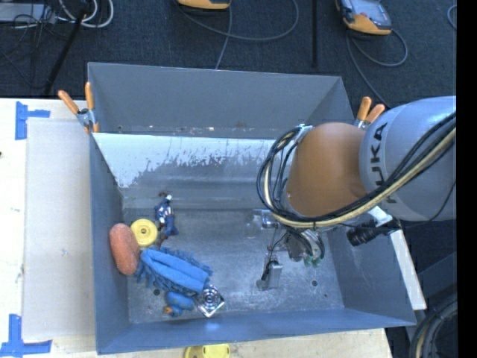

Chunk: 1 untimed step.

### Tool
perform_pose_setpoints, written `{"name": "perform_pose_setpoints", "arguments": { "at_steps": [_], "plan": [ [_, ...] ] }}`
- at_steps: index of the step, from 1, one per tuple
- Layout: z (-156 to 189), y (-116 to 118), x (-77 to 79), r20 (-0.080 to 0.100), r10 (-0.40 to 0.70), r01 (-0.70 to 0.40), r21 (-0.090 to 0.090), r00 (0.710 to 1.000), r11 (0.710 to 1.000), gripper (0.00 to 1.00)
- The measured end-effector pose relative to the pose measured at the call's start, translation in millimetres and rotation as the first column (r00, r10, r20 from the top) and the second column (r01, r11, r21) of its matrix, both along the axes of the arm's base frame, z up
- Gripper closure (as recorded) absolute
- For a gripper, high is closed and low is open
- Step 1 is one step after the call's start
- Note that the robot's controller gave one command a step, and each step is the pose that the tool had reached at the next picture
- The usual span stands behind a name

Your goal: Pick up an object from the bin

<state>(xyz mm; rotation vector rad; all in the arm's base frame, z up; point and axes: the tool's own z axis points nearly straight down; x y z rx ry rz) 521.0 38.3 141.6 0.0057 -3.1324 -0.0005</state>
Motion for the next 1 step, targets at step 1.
{"name": "perform_pose_setpoints", "arguments": {
  "at_steps": [1],
  "plan": [
    [2.8, 0.0, 0.6, 0.004, 0.000, 0.000, 0.000, 1.000, 1.000, 0.00]
  ]
}}
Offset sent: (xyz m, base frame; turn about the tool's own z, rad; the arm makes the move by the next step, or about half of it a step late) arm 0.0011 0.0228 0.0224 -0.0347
